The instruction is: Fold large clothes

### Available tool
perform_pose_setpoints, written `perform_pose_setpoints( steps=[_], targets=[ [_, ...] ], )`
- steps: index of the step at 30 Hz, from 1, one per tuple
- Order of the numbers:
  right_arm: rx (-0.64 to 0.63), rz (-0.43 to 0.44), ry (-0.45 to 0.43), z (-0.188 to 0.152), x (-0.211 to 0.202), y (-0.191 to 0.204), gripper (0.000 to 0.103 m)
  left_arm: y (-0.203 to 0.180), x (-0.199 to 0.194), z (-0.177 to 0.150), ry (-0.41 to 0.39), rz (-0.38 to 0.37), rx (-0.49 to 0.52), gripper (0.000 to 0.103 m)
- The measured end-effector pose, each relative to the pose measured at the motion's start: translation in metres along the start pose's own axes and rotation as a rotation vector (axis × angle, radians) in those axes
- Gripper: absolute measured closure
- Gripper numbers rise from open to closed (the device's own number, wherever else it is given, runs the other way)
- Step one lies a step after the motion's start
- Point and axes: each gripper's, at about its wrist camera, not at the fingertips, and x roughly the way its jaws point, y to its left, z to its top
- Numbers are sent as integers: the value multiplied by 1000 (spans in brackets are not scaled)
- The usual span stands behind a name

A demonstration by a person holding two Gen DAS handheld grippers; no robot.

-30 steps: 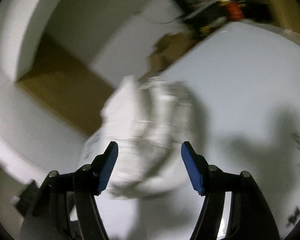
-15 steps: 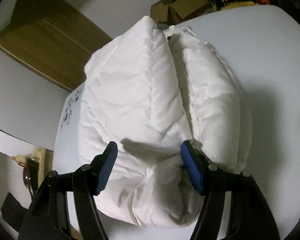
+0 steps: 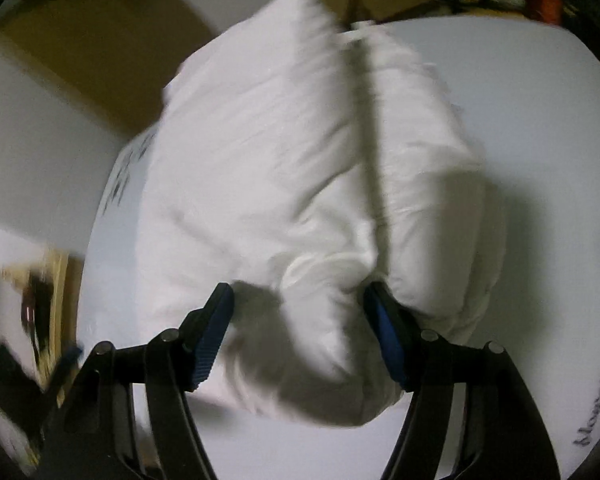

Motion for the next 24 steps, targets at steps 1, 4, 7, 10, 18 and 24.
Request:
perform_pose_setpoints(
  steps=[1,4,7,10,18,24],
  targets=[
    [-36,14,17,-3,-3,4,33,2,0,1,0,4,-6,0],
    [-115,-7,33,-2,-8,12,33,6,2,6,5,11,-29,0],
    [-131,-17,-9,13,-11,17,32,2,3,7,-1,-1,-34,0],
    [-141,32,-93,30,-15,21,31,-3,2,5,-10,0,-19,0],
    [23,161,42,21,4,-19,74,12,1,1,1,13,-58,0],
    [142,202,-72,-6,-43,-46,98,23,10,9,14,13,-110,0]
  ],
)
